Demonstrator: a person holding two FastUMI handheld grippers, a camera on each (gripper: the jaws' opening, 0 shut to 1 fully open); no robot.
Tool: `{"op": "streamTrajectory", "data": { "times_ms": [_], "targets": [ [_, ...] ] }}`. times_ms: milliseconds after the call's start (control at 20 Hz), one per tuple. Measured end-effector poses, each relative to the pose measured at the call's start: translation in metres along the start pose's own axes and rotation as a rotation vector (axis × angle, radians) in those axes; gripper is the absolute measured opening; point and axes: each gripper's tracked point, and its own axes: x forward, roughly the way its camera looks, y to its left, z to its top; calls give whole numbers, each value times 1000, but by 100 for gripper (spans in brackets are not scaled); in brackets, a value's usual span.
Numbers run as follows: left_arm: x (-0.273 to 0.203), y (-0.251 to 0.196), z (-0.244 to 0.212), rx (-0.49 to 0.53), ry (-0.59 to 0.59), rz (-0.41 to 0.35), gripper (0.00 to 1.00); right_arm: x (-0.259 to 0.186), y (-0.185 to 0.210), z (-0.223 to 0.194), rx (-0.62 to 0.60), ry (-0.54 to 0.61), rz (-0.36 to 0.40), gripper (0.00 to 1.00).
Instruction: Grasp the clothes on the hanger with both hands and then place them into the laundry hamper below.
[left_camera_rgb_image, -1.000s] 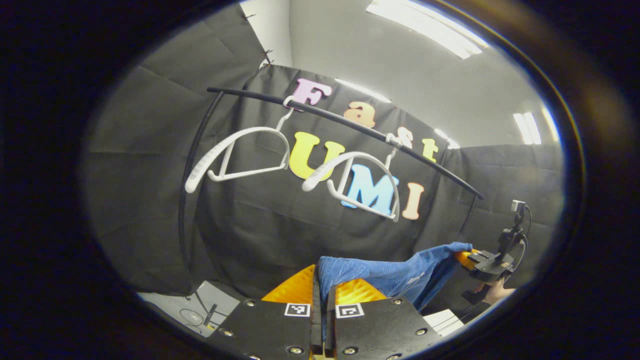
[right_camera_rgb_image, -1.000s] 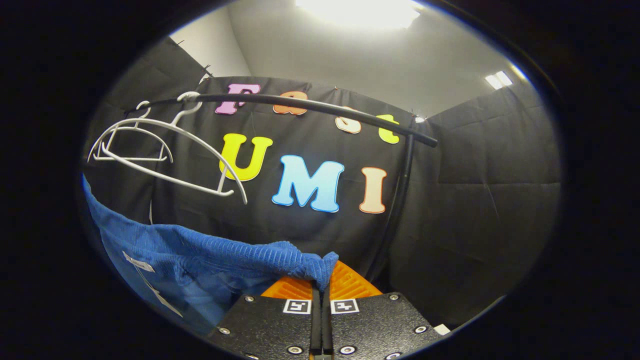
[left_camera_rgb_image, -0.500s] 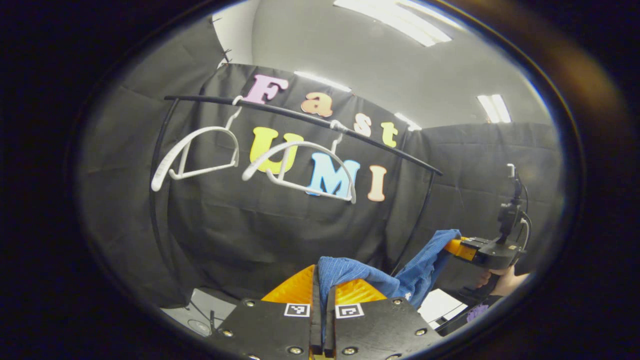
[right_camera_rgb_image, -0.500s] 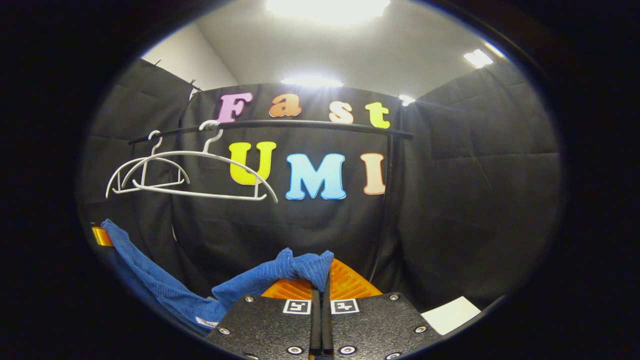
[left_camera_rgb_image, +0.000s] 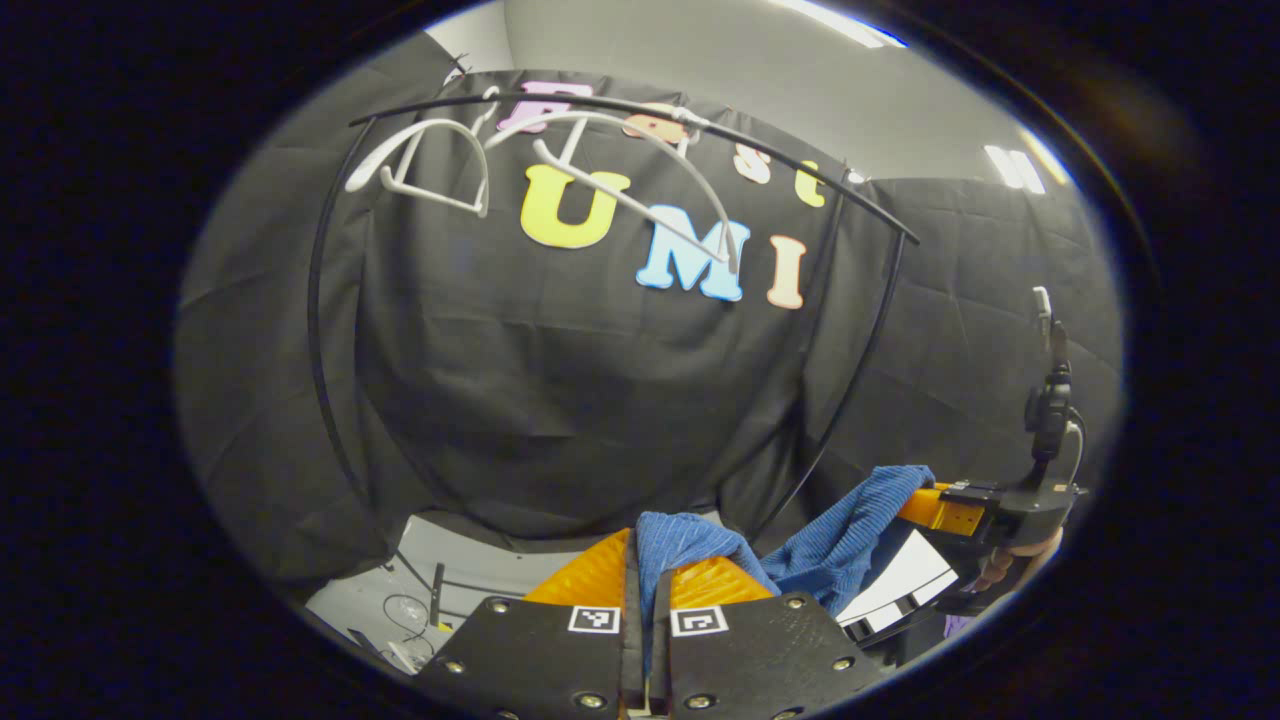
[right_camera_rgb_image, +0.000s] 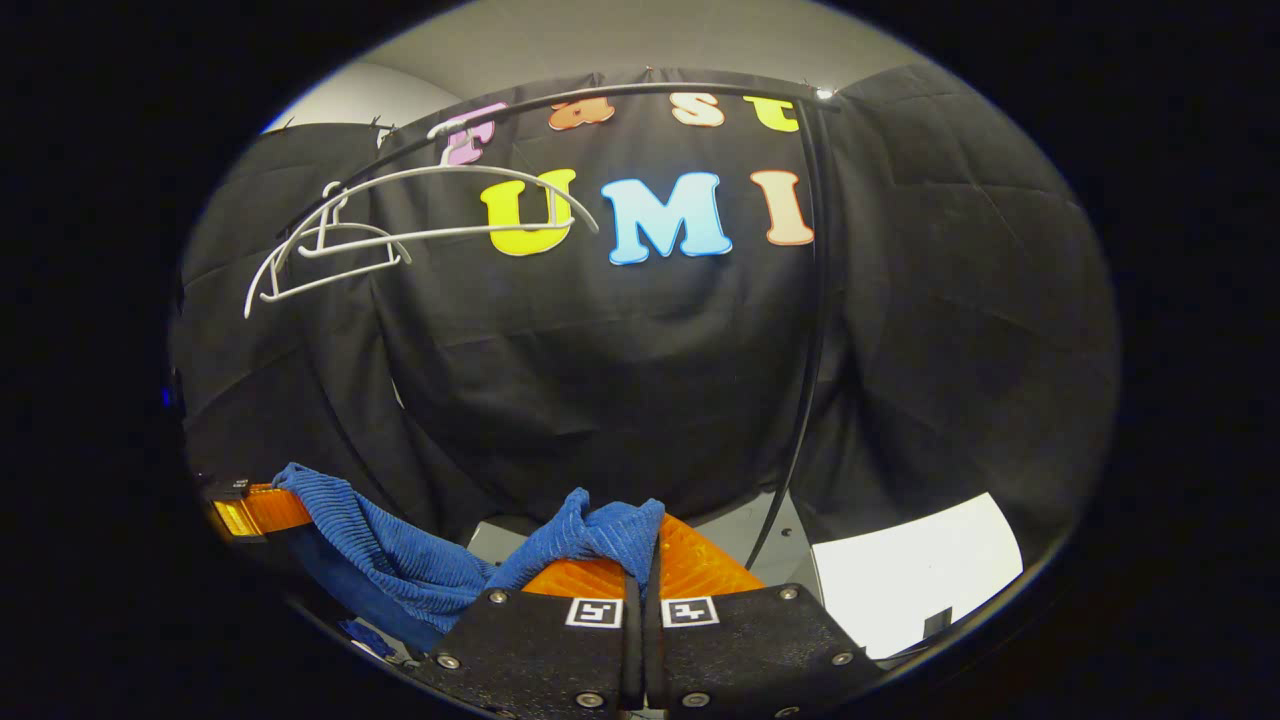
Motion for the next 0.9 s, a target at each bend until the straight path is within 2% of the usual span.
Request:
{"op": "streamTrajectory", "data": {
  "times_ms": [100,150,200,300,350,450,600,900],
  "targets": [
    [11,0,-18,-1,38,17,7,9,2,-17,7,33,11,1],
    [16,0,-28,2,55,25,0,16,3,-26,6,54,17,0],
    [21,1,-38,5,75,30,4,19,6,-34,5,69,24,0],
    [33,0,-58,12,108,32,4,21,9,-50,10,93,33,1],
    [37,1,-66,13,123,30,7,24,10,-58,8,102,32,1],
    [49,5,-80,14,157,34,4,39,10,-70,0,126,28,1],
    [65,7,-105,12,210,46,4,63,9,-91,34,191,19,2],
    [87,20,-160,-14,303,68,4,72,0,-150,44,288,-10,4]
  ]
}}
